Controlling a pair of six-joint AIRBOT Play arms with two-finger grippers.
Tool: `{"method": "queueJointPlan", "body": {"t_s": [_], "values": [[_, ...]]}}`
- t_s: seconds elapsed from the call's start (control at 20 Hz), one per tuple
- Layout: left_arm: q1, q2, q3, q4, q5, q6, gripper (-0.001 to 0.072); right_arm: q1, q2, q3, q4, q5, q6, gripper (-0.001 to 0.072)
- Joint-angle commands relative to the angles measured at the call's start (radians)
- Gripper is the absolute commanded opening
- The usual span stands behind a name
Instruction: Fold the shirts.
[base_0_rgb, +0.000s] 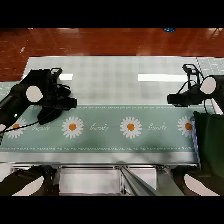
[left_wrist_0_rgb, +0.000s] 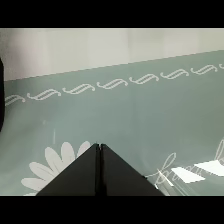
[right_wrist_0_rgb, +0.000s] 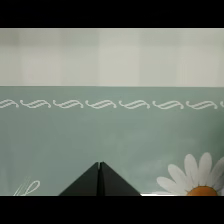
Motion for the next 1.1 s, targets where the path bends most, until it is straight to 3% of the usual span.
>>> {"method": "queueJointPlan", "body": {"t_s": [0.0,0.5,0.9,0.95,1.0,1.05], "values": [[0.000,-0.001,0.000,0.000,0.000,0.000,0.0020,0.000,0.000,0.000,0.000,0.000,0.000,0.0026],[0.000,-0.001,0.000,0.000,0.002,0.000,0.0020,0.000,0.000,0.000,0.000,0.000,0.000,0.0026],[0.000,-0.002,0.000,0.001,0.230,0.001,0.0020,0.000,0.000,0.000,0.003,-0.072,0.000,0.0028],[0.002,-0.002,0.000,0.010,0.289,0.000,0.0074,0.000,0.000,0.000,0.003,-0.101,0.001,0.0094],[0.007,-0.002,0.000,0.013,0.357,0.001,0.0284,0.000,0.000,0.000,0.002,-0.124,0.001,0.0325],[0.019,-0.002,0.006,0.022,0.420,0.001,0.0502,0.000,0.000,0.000,0.002,-0.132,-0.003,0.0410]]}}
